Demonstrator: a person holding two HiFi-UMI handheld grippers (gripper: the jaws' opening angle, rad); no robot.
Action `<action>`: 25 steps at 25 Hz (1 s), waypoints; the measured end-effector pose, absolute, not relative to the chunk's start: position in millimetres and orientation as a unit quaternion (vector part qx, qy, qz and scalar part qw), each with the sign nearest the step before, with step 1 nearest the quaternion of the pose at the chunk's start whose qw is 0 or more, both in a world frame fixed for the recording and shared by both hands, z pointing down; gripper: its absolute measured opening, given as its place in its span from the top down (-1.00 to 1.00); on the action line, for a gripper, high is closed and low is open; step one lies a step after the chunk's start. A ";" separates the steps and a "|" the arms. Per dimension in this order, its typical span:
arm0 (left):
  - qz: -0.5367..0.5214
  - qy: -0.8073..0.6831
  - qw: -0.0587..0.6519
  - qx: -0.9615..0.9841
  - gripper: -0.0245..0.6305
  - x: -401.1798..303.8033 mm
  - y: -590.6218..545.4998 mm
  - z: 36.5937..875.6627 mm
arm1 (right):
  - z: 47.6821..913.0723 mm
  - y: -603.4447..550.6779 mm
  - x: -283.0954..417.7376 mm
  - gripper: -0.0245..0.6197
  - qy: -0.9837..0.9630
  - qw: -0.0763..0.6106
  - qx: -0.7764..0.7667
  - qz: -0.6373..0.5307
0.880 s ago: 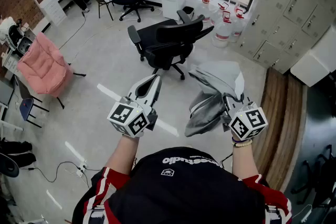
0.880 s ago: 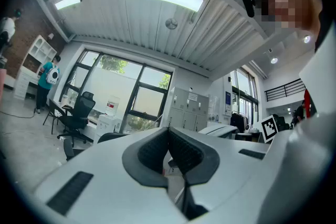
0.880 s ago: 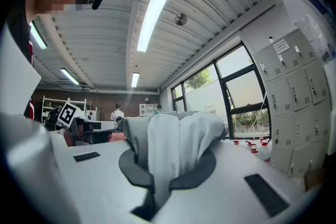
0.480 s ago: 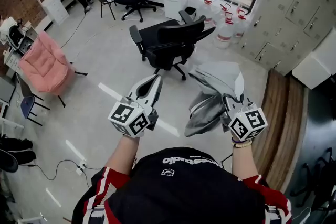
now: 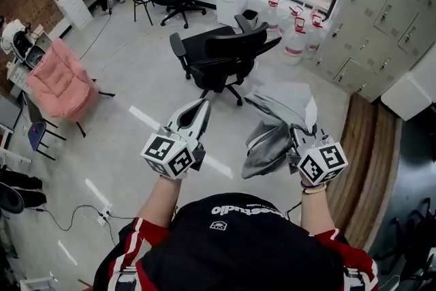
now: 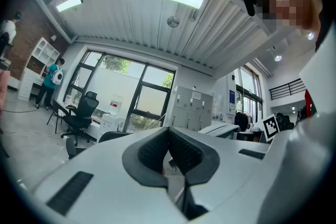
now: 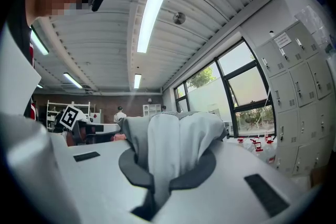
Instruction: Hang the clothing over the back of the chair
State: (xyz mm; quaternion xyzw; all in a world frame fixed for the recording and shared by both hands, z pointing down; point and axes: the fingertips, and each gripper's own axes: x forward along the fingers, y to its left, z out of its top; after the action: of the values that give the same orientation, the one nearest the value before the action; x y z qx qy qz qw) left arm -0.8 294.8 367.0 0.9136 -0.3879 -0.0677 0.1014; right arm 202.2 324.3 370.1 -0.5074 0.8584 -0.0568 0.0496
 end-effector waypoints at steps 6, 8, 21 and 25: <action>-0.063 -0.398 0.103 0.909 0.85 12.9 284.7 368.9 | 369.5 312.0 216.7 0.86 0.865 0.056 -0.495 -0.061; -0.063 -0.403 0.099 0.908 0.86 17.8 282.3 366.7 | 369.3 307.9 220.5 0.86 0.869 0.059 -0.488 -0.062; -0.056 -0.445 0.092 0.889 0.85 30.0 279.8 376.5 | 376.7 288.4 239.1 0.85 0.887 0.079 -0.451 -0.067; -0.055 -0.450 0.093 0.886 0.86 29.6 260.2 382.6 | 382.7 268.6 242.3 0.85 0.885 0.077 -0.454 -0.072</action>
State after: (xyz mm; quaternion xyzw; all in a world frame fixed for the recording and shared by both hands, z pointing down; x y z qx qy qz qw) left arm 29.6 260.2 382.6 0.8862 -0.4504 -0.0552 0.0932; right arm 242.3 268.6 382.7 -0.4539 0.8848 -0.0722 0.0769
